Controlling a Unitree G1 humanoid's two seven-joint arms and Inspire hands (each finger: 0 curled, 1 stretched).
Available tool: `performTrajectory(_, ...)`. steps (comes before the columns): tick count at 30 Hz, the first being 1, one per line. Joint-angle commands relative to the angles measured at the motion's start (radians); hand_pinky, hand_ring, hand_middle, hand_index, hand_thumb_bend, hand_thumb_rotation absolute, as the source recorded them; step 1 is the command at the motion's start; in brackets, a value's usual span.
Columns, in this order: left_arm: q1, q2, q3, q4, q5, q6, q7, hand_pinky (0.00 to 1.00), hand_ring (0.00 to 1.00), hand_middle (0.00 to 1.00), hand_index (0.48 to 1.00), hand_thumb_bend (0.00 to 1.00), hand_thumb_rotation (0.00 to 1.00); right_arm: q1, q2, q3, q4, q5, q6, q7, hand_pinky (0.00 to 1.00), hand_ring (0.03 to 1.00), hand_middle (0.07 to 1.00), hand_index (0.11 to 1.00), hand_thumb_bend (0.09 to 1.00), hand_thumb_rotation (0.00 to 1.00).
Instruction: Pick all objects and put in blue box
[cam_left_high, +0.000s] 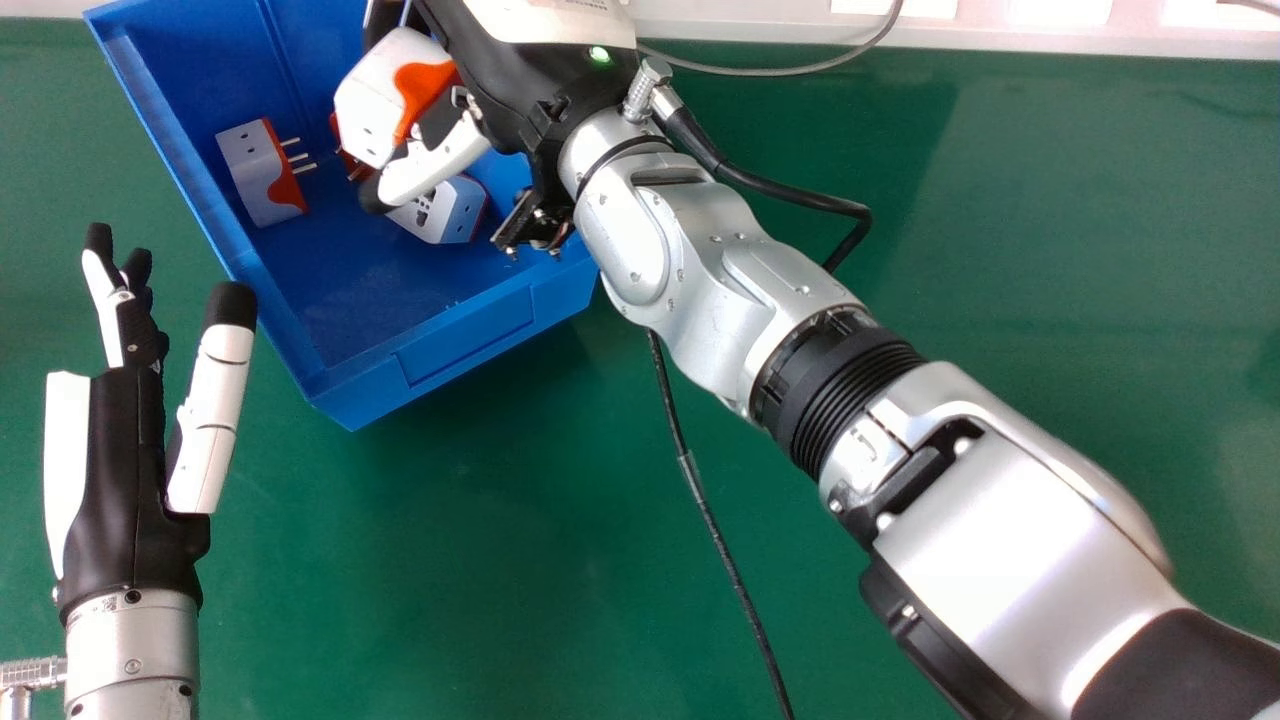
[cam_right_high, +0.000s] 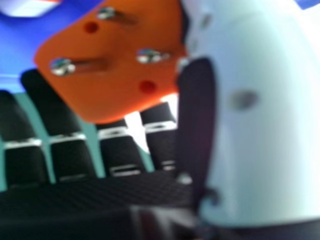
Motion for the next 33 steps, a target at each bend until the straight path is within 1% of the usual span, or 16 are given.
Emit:
performTrajectory(1,0.009,-0.005,0.003,-0.031,0.006,-0.019,0.014,0.96,1.00,1.00,1.000,0.68,1.00,-0.115,0.130,0.015,-0.004,-0.010,-0.001,-0.038,0.31,0.408,0.502,0.512,0.502,0.05)
performTrajectory(5,0.016,-0.015,-0.002,-0.042,0.013,-0.022,0.024,0.97,1.00,1.00,1.000,0.66,1.00,-0.113,0.141,0.055,0.012,-0.030,-0.002,-0.044,0.32,0.421,0.506,0.505,0.498,0.03)
performTrajectory(8,0.016,-0.022,-0.008,-0.046,0.020,-0.022,0.032,0.97,1.00,1.00,1.000,0.65,1.00,-0.114,0.149,0.082,0.020,-0.048,-0.008,-0.037,0.33,0.437,0.506,0.472,0.498,0.01)
performTrajectory(11,0.015,-0.029,-0.012,-0.041,0.024,-0.027,0.040,0.97,1.00,1.00,1.000,0.65,1.00,-0.121,0.155,0.097,0.027,-0.054,-0.021,-0.028,0.33,0.444,0.503,0.456,0.498,0.00)
performTrajectory(17,0.008,-0.040,-0.017,-0.033,0.028,-0.038,0.049,0.97,1.00,1.00,1.000,0.66,1.00,-0.118,0.140,0.091,0.027,-0.033,-0.073,0.006,0.35,0.470,0.495,0.441,0.499,0.00)
performTrajectory(18,0.003,-0.040,-0.018,-0.029,0.029,-0.039,0.051,0.97,1.00,1.00,1.000,0.66,1.00,-0.117,0.137,0.090,0.028,-0.030,-0.078,0.011,0.36,0.484,0.502,0.439,0.497,0.00)
performTrajectory(20,-0.002,-0.040,-0.019,-0.023,0.030,-0.040,0.054,0.97,1.00,1.00,1.000,0.66,1.00,-0.119,0.133,0.093,0.032,-0.035,-0.069,0.015,0.42,0.547,0.560,0.459,0.498,0.05)
performTrajectory(21,-0.005,-0.040,-0.019,-0.020,0.030,-0.039,0.055,0.97,1.00,1.00,1.000,0.66,1.00,-0.120,0.132,0.097,0.033,-0.041,-0.059,0.012,0.45,0.588,0.606,0.525,0.504,0.11)
performTrajectory(22,-0.005,-0.041,-0.020,-0.021,0.030,-0.039,0.057,0.97,1.00,1.00,1.000,0.66,1.00,-0.118,0.129,0.102,0.032,-0.047,-0.050,0.006,0.57,0.714,0.757,0.710,0.538,0.31)
performTrajectory(23,-0.006,-0.041,-0.021,-0.020,0.030,-0.038,0.058,0.97,1.00,1.00,1.000,0.66,1.00,-0.117,0.128,0.105,0.031,-0.051,-0.044,0.002,0.64,0.792,0.845,0.804,0.559,0.43)
performTrajectory(24,-0.007,-0.042,-0.023,-0.021,0.029,-0.036,0.059,0.97,1.00,1.00,1.000,0.66,1.00,-0.115,0.123,0.112,0.029,-0.059,-0.037,-0.004,0.68,0.842,0.901,0.864,0.572,0.50)
performTrajectory(25,-0.008,-0.043,-0.023,-0.020,0.027,-0.037,0.060,0.97,1.00,1.00,1.000,0.66,1.00,-0.113,0.119,0.124,0.030,-0.070,-0.029,-0.009,0.70,0.860,0.921,0.886,0.577,0.53)
performTrajectory(27,-0.009,-0.043,-0.024,-0.017,0.026,-0.037,0.061,0.97,1.00,1.00,1.000,0.67,1.00,-0.112,0.114,0.146,0.034,-0.092,-0.010,-0.017,0.82,0.955,0.974,0.963,0.615,0.73)
performTrajectory(29,-0.010,-0.043,-0.025,-0.014,0.027,-0.040,0.062,0.97,1.00,1.00,1.000,0.68,1.00,-0.111,0.108,0.170,0.036,-0.119,0.012,-0.031,0.89,0.986,0.992,0.988,0.646,0.86)
performTrajectory(32,-0.012,-0.043,-0.025,-0.010,0.025,-0.044,0.062,0.97,1.00,1.00,1.000,0.69,1.00,-0.109,0.103,0.184,0.037,-0.135,0.033,-0.042,0.94,0.997,0.999,0.998,0.676,0.96)
performTrajectory(33,-0.012,-0.043,-0.025,-0.009,0.024,-0.045,0.062,0.97,1.00,1.00,1.000,0.69,1.00,-0.108,0.102,0.186,0.036,-0.135,0.036,-0.043,0.94,0.997,0.999,0.998,0.676,0.96)
